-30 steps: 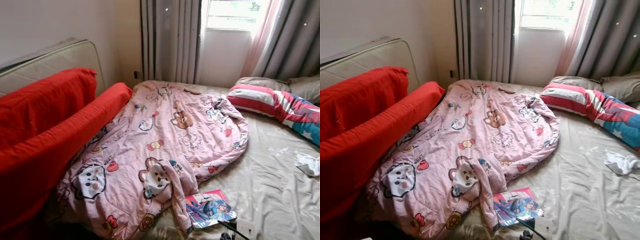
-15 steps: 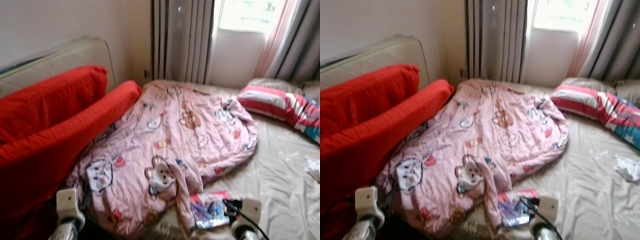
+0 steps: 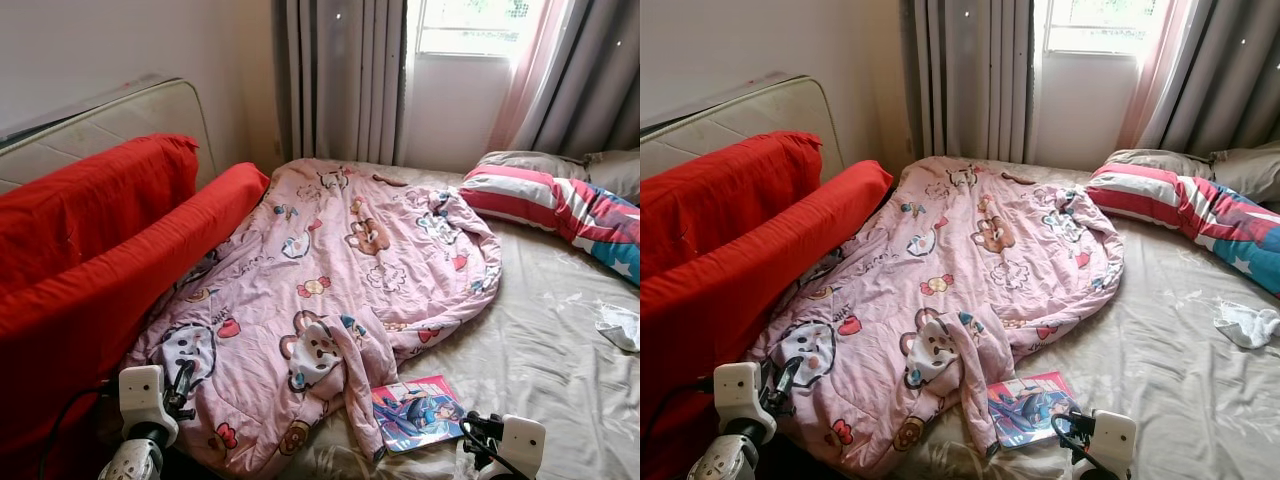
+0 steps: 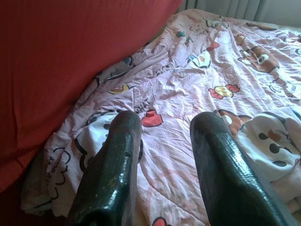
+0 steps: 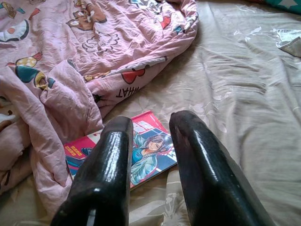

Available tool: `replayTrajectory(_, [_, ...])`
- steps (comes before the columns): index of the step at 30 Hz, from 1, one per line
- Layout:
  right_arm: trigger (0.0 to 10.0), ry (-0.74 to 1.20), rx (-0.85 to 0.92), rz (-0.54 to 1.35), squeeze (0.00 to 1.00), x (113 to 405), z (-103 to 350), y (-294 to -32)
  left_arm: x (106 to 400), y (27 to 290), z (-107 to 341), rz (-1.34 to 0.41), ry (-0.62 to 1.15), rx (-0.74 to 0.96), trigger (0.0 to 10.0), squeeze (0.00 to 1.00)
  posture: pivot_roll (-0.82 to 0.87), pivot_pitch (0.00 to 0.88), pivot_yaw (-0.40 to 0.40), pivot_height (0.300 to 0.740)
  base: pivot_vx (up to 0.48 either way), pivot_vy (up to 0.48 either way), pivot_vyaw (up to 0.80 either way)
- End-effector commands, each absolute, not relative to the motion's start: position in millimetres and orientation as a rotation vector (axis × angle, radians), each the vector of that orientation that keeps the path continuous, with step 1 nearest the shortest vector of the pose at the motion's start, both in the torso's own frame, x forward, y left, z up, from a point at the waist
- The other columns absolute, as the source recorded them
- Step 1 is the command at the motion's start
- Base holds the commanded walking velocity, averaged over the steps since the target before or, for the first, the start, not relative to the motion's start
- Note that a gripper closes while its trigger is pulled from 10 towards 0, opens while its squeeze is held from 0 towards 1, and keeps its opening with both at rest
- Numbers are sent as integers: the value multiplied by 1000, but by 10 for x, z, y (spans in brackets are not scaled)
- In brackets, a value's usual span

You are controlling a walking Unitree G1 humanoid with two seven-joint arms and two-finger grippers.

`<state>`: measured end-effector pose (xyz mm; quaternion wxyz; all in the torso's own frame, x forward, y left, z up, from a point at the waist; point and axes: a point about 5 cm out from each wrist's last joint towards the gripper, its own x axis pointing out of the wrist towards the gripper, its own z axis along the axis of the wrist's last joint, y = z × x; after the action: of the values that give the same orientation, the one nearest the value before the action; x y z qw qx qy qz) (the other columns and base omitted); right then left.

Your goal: Clean up the room

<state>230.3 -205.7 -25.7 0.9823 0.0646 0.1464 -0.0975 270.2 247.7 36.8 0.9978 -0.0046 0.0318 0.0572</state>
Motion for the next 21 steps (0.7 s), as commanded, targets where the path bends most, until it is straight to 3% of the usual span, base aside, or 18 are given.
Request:
replayTrajectory(1, [10000, 287, 135, -198, 0, 2301, -252, -2050, 2684, 2481, 359, 112, 65, -4, 10000, 0, -46, 0, 25, 740, 0, 0, 0])
replayTrajectory(21, [10000, 287, 135, -198, 0, 2301, -252, -2050, 2684, 2481, 359, 112, 65, -4, 10000, 0, -46, 0, 25, 740, 0, 0, 0])
